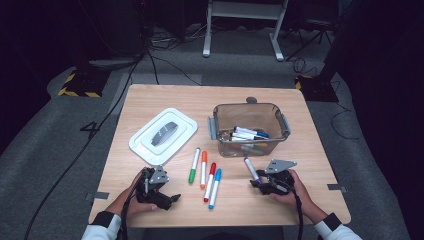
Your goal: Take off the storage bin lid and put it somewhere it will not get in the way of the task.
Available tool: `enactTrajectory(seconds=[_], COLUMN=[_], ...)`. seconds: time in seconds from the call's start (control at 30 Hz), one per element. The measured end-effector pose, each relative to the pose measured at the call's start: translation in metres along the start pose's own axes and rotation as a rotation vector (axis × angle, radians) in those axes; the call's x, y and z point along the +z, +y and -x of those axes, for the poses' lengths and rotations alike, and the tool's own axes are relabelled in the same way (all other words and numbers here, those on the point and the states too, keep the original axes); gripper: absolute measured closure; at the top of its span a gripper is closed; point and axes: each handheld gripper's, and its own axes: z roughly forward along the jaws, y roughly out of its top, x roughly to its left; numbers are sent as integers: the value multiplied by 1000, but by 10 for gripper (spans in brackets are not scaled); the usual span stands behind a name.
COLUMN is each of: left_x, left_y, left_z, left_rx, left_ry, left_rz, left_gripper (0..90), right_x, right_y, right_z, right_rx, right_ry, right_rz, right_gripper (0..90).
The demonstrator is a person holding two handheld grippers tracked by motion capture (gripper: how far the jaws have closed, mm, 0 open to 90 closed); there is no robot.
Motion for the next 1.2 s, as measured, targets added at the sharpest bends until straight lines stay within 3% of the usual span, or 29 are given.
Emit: enactTrajectory(seconds=[0.13, 0.37, 0.5, 0.67, 0.9, 1.2], left_x=[0, 0, 0, 0, 0, 0], left_y=[0, 0, 0, 0, 0, 0], left_z=[0, 0, 0, 0, 0, 0], left_rx=[0, 0, 0, 0, 0, 1], left_ry=[0, 0, 0, 0, 0, -1], left_rz=[0, 1, 0, 0, 1, 0], left_gripper=[43, 43, 43, 43, 43, 43], right_x=[-4, -8, -13, -14, -14, -21], right_y=[-2, -4, -10, -10, -9, -5], right_z=[5, 7, 12, 15, 16, 12], right_rx=[-8, -30, -18, -30, -47, -112], right_ry=[20, 35, 48, 52, 65, 120], right_rz=[-10, -27, -24, -32, -33, -8], right_gripper=[622, 643, 648, 732, 738, 738])
